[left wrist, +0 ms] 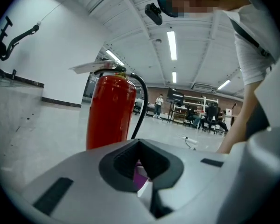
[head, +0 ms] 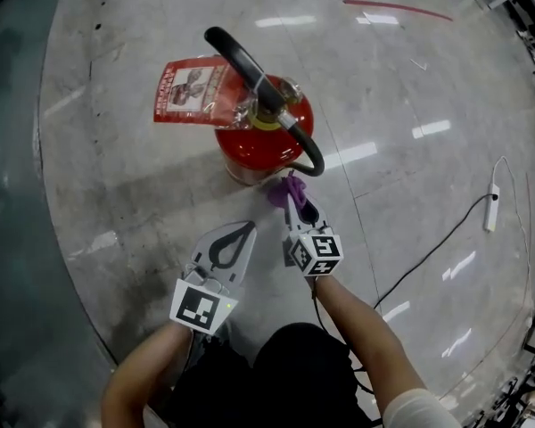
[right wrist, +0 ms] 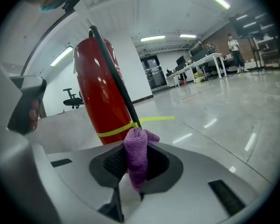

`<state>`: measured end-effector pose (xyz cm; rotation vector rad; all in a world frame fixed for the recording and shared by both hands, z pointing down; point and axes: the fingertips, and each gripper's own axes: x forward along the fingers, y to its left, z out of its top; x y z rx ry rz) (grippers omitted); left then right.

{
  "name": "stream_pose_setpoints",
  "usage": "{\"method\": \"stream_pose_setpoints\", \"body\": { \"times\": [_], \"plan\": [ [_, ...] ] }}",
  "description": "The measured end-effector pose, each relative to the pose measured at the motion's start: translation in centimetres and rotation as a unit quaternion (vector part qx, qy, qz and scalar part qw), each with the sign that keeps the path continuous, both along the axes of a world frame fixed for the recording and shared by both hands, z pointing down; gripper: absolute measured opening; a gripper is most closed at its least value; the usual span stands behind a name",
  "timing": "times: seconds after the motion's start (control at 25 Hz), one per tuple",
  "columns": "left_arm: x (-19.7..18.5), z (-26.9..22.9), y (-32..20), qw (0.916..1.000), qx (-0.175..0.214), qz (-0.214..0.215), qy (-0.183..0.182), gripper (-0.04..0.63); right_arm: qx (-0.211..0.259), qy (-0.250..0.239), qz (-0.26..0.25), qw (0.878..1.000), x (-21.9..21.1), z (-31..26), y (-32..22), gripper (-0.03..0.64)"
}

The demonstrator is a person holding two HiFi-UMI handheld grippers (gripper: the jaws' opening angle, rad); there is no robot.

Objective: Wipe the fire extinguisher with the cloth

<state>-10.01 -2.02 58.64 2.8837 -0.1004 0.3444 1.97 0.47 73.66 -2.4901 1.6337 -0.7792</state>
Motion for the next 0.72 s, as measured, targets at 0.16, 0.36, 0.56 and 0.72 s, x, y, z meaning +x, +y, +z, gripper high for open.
{"method": "stream_pose_setpoints", "body": {
  "times": [0.16, 0.36, 0.56, 0.72],
  "plan": [
    [0.6, 0.0, -0.7, 0.9999, -0.011, -0.005, 0.005, -0.002, 0.001, -0.011, 0.0, 1.0, 0.6, 2.4, -1.3, 0.069],
    [0.7, 0.1, -2.3, 0.9997, 0.008, -0.024, 0.007, -0.002, 0.016, -0.028, -0.001, 0.999, 0.9, 3.8, -3.5, 0.069],
    [-0.1, 1.0, -2.9, 0.9995, -0.008, -0.032, -0.003, -0.002, 0.051, -0.067, 0.014, 0.996, 0.5, 3.4, -4.5, 0.069],
    [-0.4, 1.2, -2.8, 0.9997, -0.005, -0.024, -0.007, -0.002, 0.079, -0.086, 0.013, 0.993, 0.2, 1.8, -4.6, 0.069]
  ]
}}
